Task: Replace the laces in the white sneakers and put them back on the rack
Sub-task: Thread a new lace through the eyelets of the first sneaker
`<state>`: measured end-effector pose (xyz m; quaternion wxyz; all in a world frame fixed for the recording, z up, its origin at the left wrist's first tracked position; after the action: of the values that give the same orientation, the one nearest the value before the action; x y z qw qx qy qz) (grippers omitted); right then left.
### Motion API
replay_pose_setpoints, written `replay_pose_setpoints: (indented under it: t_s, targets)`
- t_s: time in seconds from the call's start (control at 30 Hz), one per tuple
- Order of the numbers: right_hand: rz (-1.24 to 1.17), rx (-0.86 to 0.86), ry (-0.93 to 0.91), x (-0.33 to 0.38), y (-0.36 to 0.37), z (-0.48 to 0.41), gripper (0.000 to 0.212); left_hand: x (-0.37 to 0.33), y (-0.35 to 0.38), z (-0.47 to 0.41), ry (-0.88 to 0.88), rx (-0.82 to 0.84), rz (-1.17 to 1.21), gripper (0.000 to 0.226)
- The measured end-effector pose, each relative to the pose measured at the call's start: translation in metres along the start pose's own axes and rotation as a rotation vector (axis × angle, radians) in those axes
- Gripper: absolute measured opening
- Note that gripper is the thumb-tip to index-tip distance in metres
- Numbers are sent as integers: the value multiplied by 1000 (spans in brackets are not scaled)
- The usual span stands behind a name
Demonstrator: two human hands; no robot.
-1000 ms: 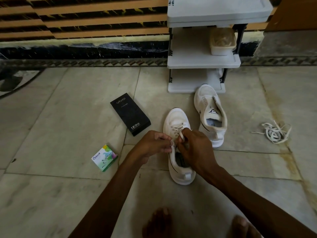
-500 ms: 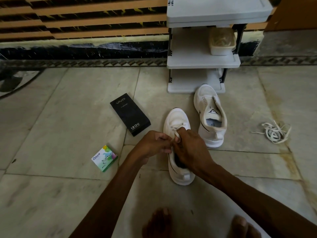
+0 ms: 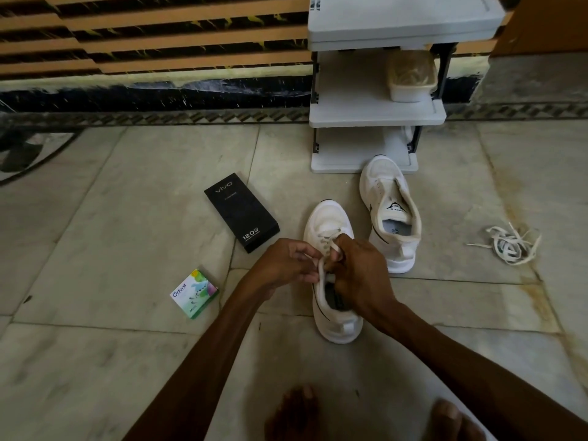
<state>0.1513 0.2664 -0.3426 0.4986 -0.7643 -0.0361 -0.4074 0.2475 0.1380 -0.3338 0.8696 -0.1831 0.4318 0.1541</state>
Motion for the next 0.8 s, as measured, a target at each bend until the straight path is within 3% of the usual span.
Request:
replay_pose_setpoints:
  t_s: [0.17, 0.27, 0.4, 0.63, 0.8]
  targets:
    - [-137, -39, 162, -3, 4, -2, 14, 2, 1, -3, 33, -37, -38, 14]
    - [-220, 34, 63, -3, -1, -5, 20, 4, 2, -3, 46, -55, -38, 14]
    - [-117, 77, -33, -4, -6, -11, 26, 6, 3, -3, 51, -71, 10, 15]
    - [-157, 15, 16, -7, -9, 4, 30, 10, 7, 2, 73, -72, 41, 15]
    - [-76, -10, 5, -4, -12, 8, 21, 13, 8, 5, 96, -72, 63, 15]
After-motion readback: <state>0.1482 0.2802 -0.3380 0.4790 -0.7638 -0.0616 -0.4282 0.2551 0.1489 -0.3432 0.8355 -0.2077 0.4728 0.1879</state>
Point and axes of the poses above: each hand's wrist, its own z-axis away from the middle knuckle, its own y-axis out of the palm, x = y × z, the point moved 2 cm from there along -z, towards the middle knuckle, and after that the axes turned 2 degrees about -x, right-handed, at the moved point
